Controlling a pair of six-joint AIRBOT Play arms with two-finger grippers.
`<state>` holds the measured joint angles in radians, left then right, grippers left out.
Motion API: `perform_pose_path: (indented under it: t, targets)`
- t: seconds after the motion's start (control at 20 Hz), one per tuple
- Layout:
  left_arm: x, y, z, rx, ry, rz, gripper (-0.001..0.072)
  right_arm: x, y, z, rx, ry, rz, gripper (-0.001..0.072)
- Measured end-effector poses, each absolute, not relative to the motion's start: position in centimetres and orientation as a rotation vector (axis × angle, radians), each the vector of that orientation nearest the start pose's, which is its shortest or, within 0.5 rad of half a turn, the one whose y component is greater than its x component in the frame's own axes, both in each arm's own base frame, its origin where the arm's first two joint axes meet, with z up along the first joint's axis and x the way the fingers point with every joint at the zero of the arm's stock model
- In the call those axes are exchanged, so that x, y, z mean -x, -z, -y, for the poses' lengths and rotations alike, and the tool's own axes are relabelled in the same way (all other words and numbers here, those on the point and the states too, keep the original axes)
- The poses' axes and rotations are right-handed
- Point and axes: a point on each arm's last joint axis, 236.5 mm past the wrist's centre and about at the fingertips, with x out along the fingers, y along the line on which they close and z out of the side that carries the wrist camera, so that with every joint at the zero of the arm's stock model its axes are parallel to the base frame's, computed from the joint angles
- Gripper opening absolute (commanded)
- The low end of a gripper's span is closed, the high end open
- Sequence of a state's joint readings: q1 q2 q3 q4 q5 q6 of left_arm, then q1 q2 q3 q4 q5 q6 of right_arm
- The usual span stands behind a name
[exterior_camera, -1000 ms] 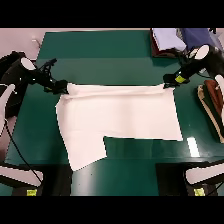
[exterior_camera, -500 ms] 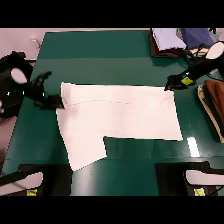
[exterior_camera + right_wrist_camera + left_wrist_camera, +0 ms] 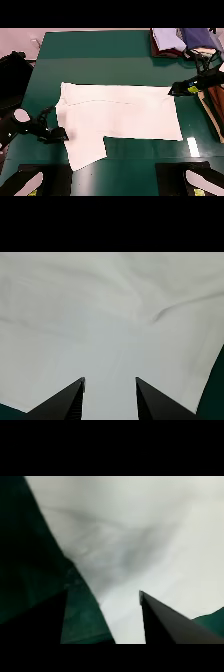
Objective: Fold the shirts.
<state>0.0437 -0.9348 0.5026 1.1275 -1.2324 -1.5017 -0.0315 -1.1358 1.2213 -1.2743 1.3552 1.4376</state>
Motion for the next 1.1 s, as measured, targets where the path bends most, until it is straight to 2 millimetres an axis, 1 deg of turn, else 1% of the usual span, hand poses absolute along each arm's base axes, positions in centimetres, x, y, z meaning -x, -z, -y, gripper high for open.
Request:
perform_pose_path:
  t: [0.05,0.1,0.15,0.2,0.25,0.35,0.45,0.5,0.55,0.6,0.7,0.8,0.9,0.95,1.0,1.1]
  targets:
    - [-18.7,7.7,9.4,0.479,0.229,-1.599,0.0525,-34.6,-8.0,-5.6,-0.144,-0.263,-1.231,0.0376]
    - [-18.6,7.8,10.0,0.510,0.243,-1.594,0.0480,-34.6,-8.1,-5.6,-0.144,-0.261,-1.227,0.0376]
    - [-18.5,7.9,10.6,0.538,0.255,-1.590,0.0249,-34.4,-8.1,-5.5,-0.144,-0.262,-1.227,0.0376]
    - [-18.5,8.1,10.7,0.542,0.257,-1.583,0.0051,-34.2,-8.1,-5.5,-0.140,-0.265,-1.232,0.0376]
    - [-18.6,8.0,10.9,0.555,0.263,-1.572,0.0024,-34.0,-8.0,-5.4,-0.136,-0.267,-1.242,0.0376]
    - [-18.8,7.6,11.5,0.570,0.289,-1.563,0.0024,-33.0,-7.3,-4.8,-0.142,-0.258,-1.275,0.0376]
    - [-19.3,6.9,11.8,0.569,0.316,-1.547,0.0023,-31.4,-5.7,-3.1,-0.179,-0.218,-1.328,0.0378]
    - [-19.6,6.4,11.9,0.563,0.329,-1.538,0.0024,-30.3,-4.6,-1.9,-0.211,-0.184,-1.358,0.0407]
    - [-19.9,6.0,12.0,0.557,0.342,-1.530,0.0024,-29.2,-3.3,-0.7,-0.248,-0.149,-1.389,0.0517]
    - [-20.3,5.5,12.0,0.552,0.353,-1.517,0.0024,-27.7,-1.9,0.8,-0.294,-0.111,-1.429,0.0558]
    - [-20.7,4.9,12.1,0.540,0.370,-1.502,0.0024,-24.6,1.1,3.2,-0.408,-0.029,-1.501,0.0551]
    - [-21.0,4.6,12.1,0.533,0.379,-1.493,0.0024,-21.7,3.8,4.6,-0.536,0.031,-1.570,0.0469]
    - [-21.1,4.5,12.2,0.529,0.384,-1.486,0.0024,-19.4,6.0,4.5,-0.677,0.042,-1.617,0.0467]
    - [-21.2,4.4,12.2,0.528,0.386,-1.484,0.0024,-18.8,6.8,4.1,-0.737,0.036,-1.629,0.0465]
    - [-21.2,4.4,12.2,0.527,0.387,-1.482,0.0024,-18.5,7.6,3.6,-0.789,0.022,-1.633,0.0433]
    - [-21.3,4.3,12.2,0.526,0.387,-1.481,0.0023,-18.4,8.3,2.5,-0.849,-0.012,-1.642,0.0409]
